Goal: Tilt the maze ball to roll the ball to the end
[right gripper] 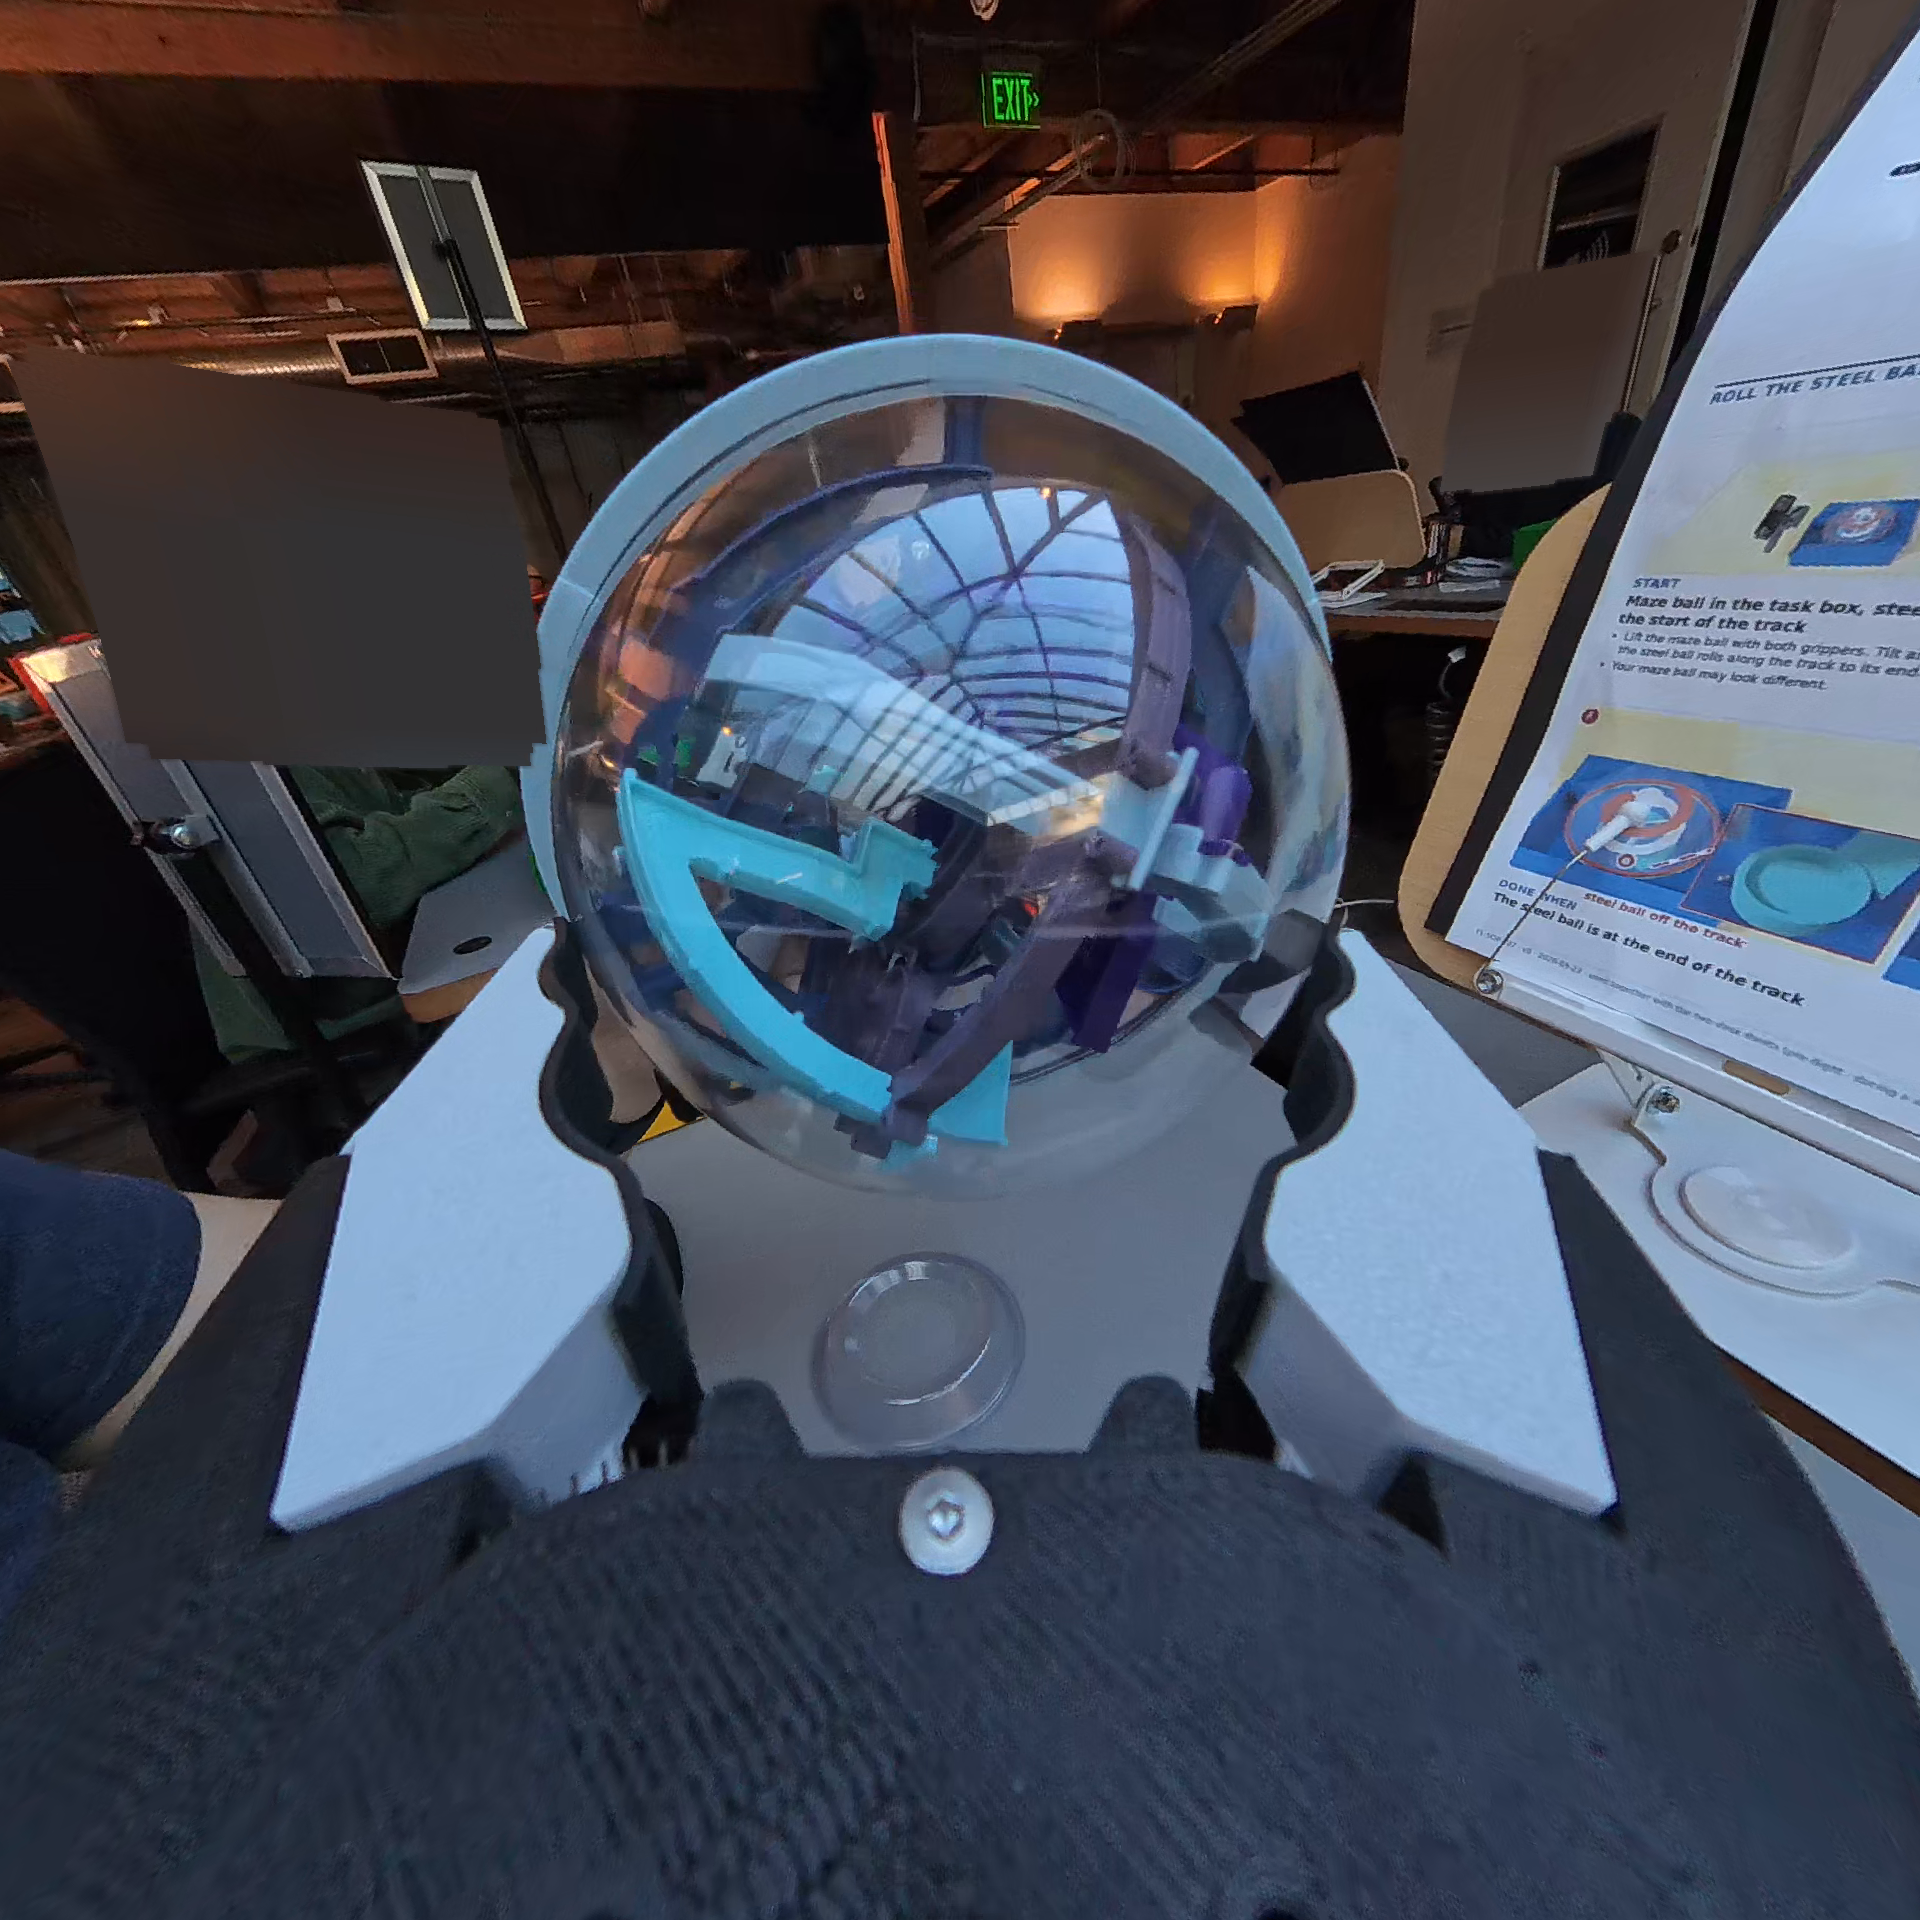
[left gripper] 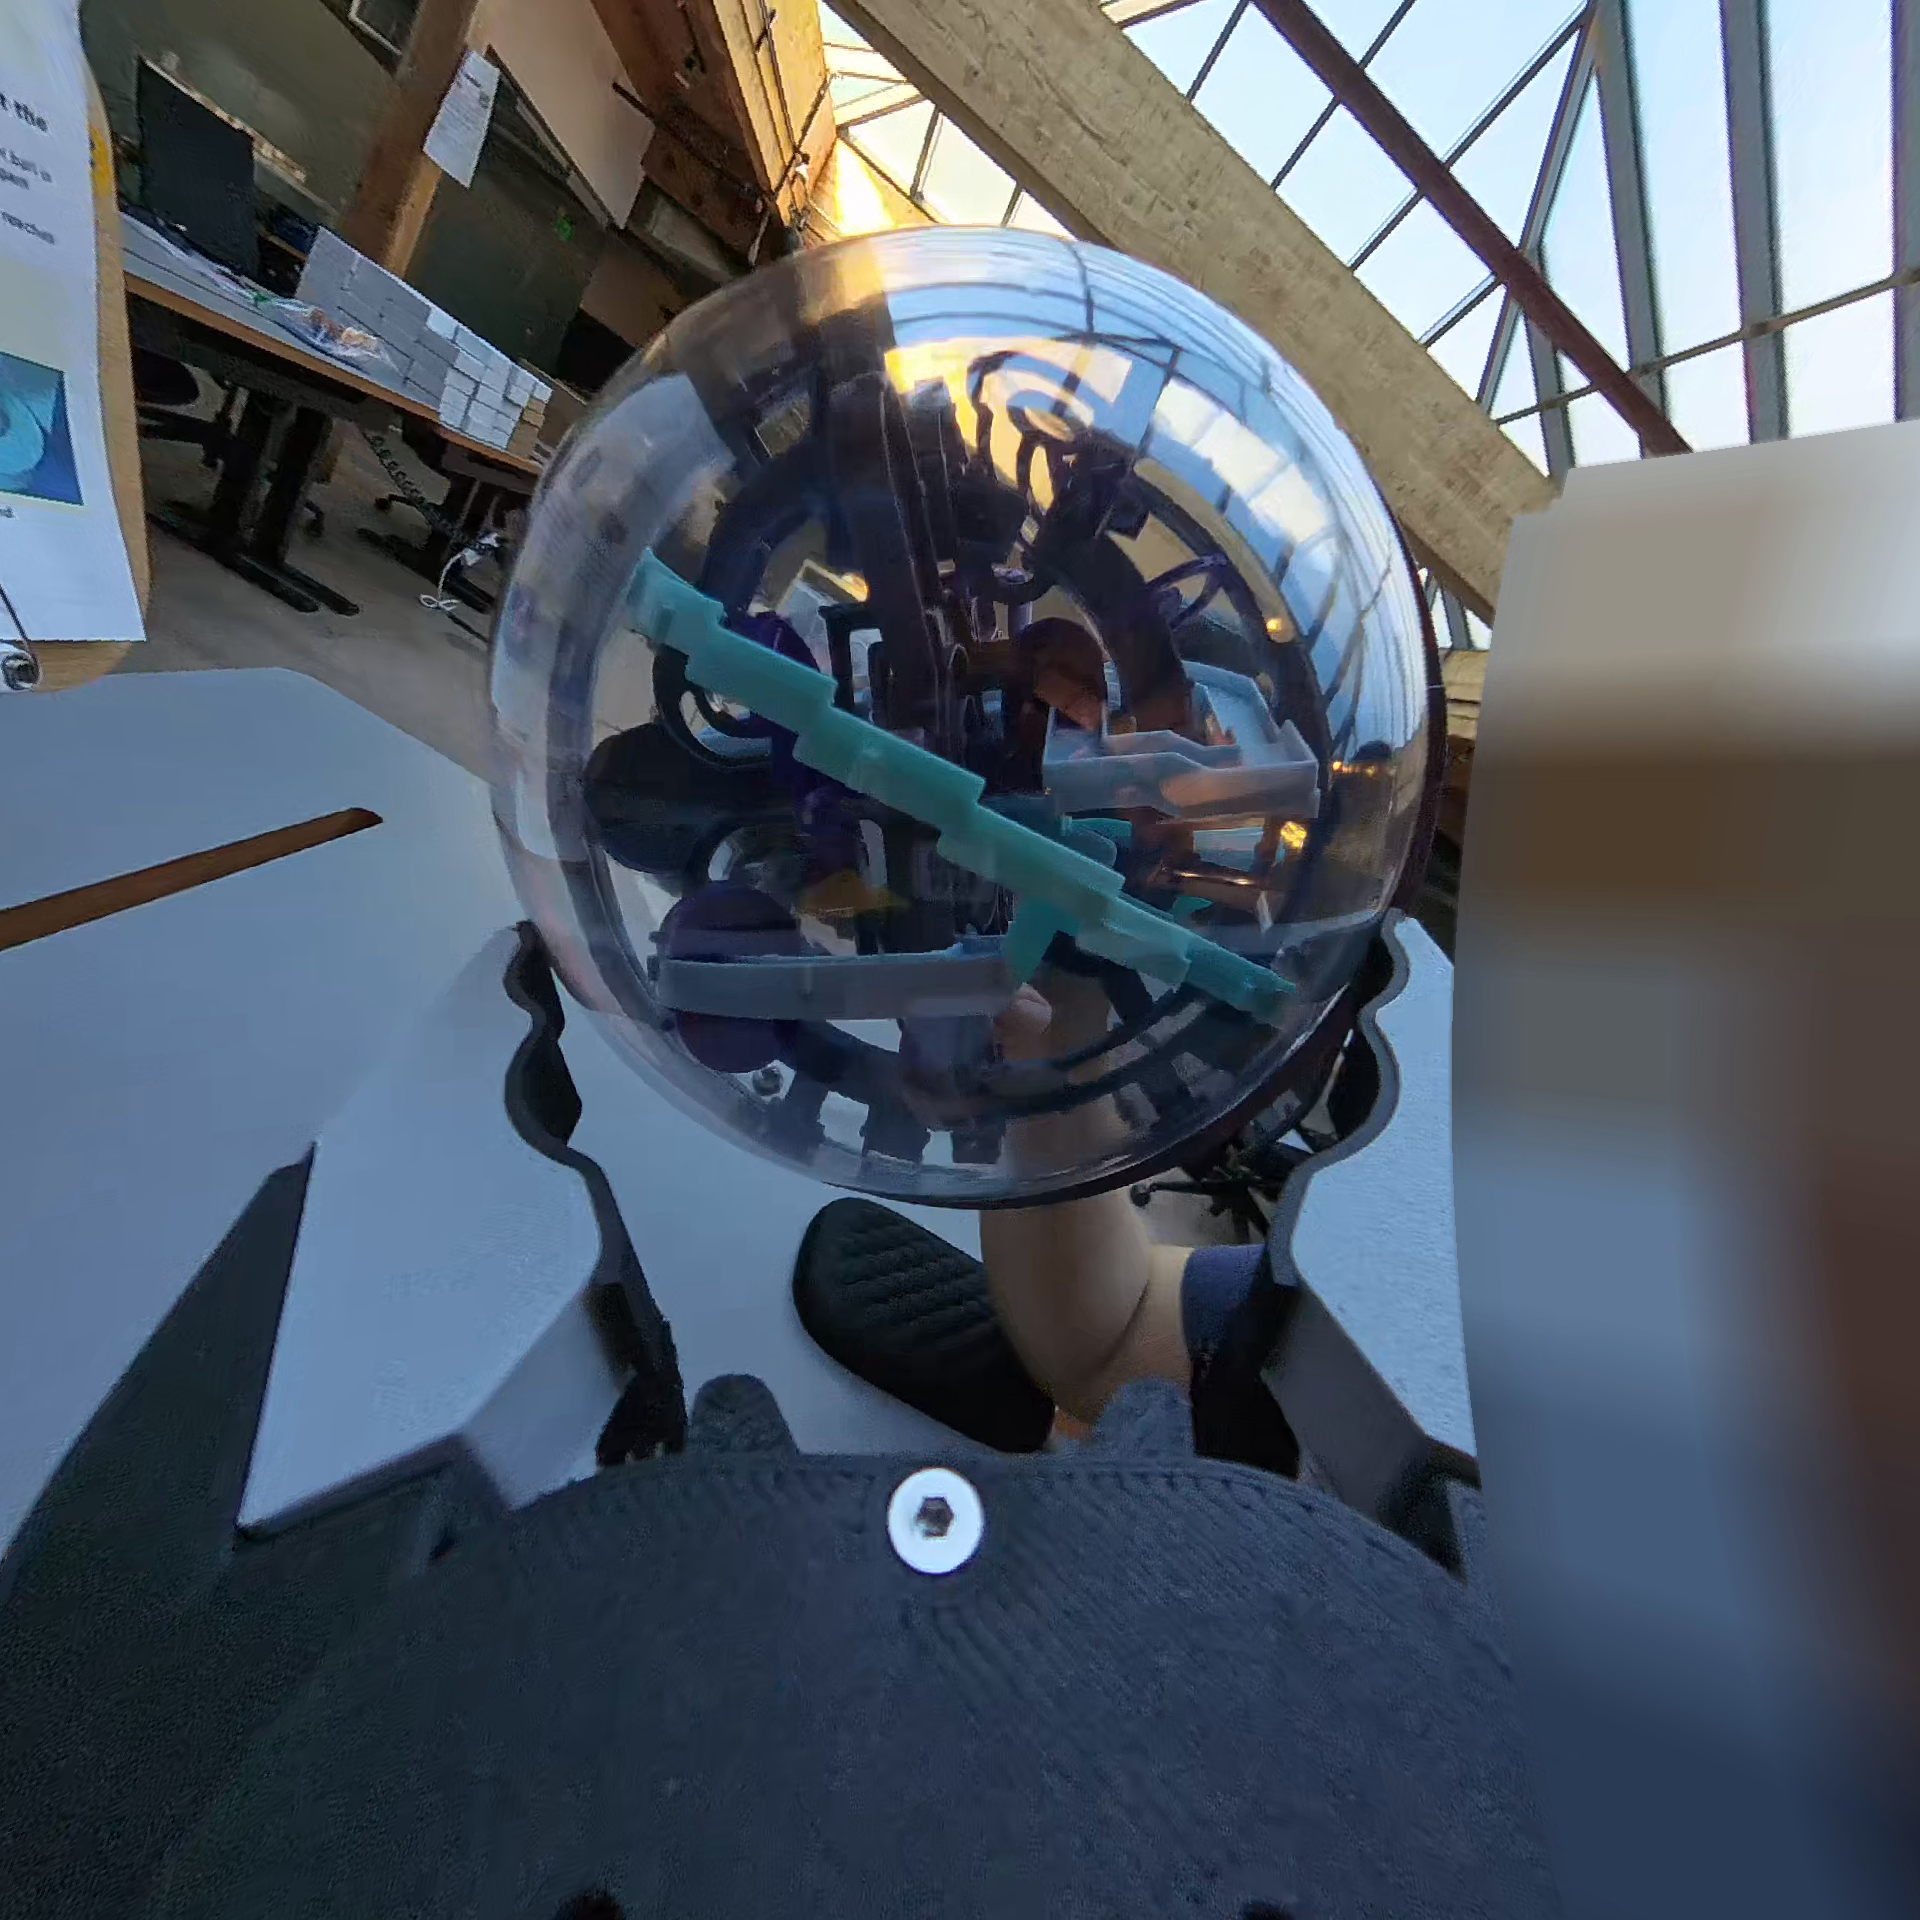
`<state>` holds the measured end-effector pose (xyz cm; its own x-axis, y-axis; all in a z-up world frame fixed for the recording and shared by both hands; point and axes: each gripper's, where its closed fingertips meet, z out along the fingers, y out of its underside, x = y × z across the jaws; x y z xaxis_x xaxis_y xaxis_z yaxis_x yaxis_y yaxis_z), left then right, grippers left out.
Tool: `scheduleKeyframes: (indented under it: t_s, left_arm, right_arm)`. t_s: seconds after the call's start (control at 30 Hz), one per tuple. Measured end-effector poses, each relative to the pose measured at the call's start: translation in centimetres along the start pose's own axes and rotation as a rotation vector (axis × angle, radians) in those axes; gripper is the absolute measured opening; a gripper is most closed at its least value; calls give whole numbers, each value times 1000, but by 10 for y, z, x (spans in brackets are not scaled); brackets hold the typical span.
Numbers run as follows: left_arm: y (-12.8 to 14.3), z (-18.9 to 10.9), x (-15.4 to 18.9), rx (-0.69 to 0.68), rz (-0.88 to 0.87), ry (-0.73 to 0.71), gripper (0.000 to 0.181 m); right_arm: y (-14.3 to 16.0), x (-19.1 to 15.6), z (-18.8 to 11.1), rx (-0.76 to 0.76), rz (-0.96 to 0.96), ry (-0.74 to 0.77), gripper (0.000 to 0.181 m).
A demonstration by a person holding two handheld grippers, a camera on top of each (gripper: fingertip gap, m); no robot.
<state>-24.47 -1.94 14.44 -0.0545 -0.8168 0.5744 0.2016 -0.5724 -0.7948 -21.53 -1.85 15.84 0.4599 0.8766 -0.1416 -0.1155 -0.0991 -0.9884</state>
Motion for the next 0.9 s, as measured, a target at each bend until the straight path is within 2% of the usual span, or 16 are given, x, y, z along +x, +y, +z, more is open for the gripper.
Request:
scheduleKeyframes:
  t_s: [0.2, 0.47, 0.9]
  left_arm:
    - [-2, 2, -5, 27, 83, -79, 147]
    - [-2, 10, 15, 63, 256, -109, 147]
    - [6, 18, 32, 40, 404, -114, 147]
  right_arm:
    - [12, 6, -2, 0, -19, -58, 133]
    - [0, -5, -15, 119, -143, -141, 133]
    - [-6, -17, -30, 188, -264, -202, 133]
